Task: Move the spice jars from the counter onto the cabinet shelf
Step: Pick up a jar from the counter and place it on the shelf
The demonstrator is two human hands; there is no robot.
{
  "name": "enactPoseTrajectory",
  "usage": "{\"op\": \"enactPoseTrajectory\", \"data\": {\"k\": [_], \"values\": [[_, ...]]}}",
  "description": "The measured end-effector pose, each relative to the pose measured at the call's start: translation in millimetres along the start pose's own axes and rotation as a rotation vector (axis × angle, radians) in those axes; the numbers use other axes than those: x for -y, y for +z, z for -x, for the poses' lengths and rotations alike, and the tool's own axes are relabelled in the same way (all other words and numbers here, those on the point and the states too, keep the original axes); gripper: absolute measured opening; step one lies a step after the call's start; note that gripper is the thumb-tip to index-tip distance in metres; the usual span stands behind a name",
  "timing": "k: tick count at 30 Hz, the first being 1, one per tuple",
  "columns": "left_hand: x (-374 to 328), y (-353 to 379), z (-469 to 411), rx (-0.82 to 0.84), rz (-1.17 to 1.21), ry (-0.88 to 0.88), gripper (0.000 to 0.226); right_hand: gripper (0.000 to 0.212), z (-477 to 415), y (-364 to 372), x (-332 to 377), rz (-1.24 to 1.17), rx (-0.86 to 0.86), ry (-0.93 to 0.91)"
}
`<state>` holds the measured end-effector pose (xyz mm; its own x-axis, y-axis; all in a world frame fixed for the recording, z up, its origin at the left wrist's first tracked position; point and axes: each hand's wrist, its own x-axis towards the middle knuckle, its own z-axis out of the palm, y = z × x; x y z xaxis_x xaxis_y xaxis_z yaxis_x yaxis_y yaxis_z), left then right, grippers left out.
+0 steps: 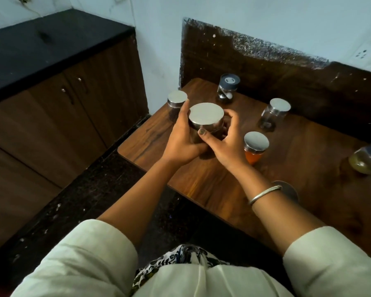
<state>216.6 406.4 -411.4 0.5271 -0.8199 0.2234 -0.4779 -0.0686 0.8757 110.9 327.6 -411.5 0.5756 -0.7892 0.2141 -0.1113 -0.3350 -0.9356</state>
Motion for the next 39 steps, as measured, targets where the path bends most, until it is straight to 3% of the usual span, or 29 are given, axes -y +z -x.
{"op": "enactPoseTrajectory", "data": {"k": [4, 7, 11, 15, 22, 25, 28, 34, 39], "values": [[-25, 23, 6, 0.046, 0.112, 0.084, 0.121, 0.056, 11, -22, 14, -0.214, -0.106, 0.051], [-41, 40, 8, 0.071, 0.173, 0.090, 0.122, 0.048, 17, -46, 20, -0.217, -0.123, 0.061], [-60, 50, 7, 0.061, 0.435, -0.015, 0.108, 0.041, 20, -84, 20, -0.278, -0.027, 0.034], [-78, 63, 8, 0.081, 0.645, -0.071, 0.077, 0.035, 27, -100, 12, -0.432, 0.141, 0.087], [-98, 69, 9, 0.069, 0.473, -0.042, 0.072, 0.046, 35, -109, 19, -0.353, -0.080, 0.035], [-104, 78, 13, 0.123, 0.458, -0.029, 0.085, 0.049, 36, -115, 20, -0.287, -0.115, -0.010], [-107, 79, 12, 0.097, 0.506, -0.048, 0.090, 0.034, 38, -125, 20, -0.277, -0.095, -0.041], [-118, 76, 15, 0.156, 0.531, -0.004, 0.084, 0.059, 46, -146, 27, -0.304, 0.188, -0.047], [-121, 61, 14, 0.366, 0.334, 0.033, 0.099, 0.089, 51, -157, 29, -0.277, 0.139, 0.004]]}}
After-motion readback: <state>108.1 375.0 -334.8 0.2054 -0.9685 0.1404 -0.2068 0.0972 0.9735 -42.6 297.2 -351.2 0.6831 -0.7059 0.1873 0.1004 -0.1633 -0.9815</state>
